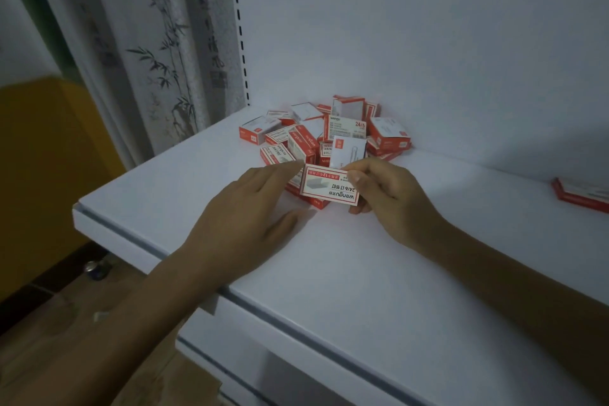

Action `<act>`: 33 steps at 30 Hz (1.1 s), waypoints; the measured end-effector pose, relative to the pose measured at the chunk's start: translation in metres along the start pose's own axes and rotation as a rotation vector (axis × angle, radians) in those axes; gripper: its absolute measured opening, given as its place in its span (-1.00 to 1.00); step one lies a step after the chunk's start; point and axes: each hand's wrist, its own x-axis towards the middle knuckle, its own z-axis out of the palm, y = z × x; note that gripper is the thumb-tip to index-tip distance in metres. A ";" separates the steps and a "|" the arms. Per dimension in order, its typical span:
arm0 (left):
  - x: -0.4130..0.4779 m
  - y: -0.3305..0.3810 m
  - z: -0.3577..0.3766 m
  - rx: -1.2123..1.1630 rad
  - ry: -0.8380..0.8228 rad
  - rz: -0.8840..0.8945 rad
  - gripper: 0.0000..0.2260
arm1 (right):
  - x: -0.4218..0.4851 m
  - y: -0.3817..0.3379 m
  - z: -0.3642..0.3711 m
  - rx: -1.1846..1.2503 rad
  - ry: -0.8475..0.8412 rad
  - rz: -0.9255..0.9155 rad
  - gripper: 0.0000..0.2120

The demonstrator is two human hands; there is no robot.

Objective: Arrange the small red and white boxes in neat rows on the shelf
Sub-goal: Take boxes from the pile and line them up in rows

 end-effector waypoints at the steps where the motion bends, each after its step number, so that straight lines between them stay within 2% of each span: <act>1: 0.002 0.000 0.000 0.017 0.007 0.022 -0.45 | 0.000 0.000 0.000 0.007 -0.008 0.011 -0.85; 7: 0.015 0.007 -0.009 0.179 0.000 0.081 -0.41 | 0.002 -0.009 -0.003 -0.082 -0.072 0.071 -0.82; 13: 0.021 0.047 -0.006 0.132 0.058 0.184 -0.49 | -0.031 -0.018 -0.029 -0.087 -0.101 0.046 -0.86; 16: 0.027 0.077 -0.001 -0.018 0.018 0.233 -0.68 | -0.057 -0.021 -0.054 -0.143 -0.062 -0.001 -0.88; 18: 0.034 0.098 0.005 -0.121 -0.032 0.257 -0.75 | -0.073 -0.023 -0.073 -0.152 0.035 -0.015 -0.87; 22: 0.057 0.146 0.019 -0.309 -0.104 0.239 -0.85 | -0.104 -0.020 -0.117 -0.097 0.313 0.042 -0.60; 24: 0.071 0.171 0.026 -0.482 -0.156 0.157 -0.86 | -0.120 -0.017 -0.136 -0.111 0.401 0.069 -0.51; 28: 0.091 0.210 0.038 -0.971 -0.303 -0.080 -0.77 | -0.146 -0.007 -0.163 -0.247 0.431 0.155 -0.43; 30: 0.096 0.226 0.043 -1.165 -0.367 -0.139 -0.72 | -0.155 -0.004 -0.173 -0.331 0.451 0.150 -0.43; 33: 0.100 0.245 0.053 -1.319 -0.421 -0.160 -0.75 | -0.158 -0.002 -0.183 -0.415 0.515 0.101 -0.51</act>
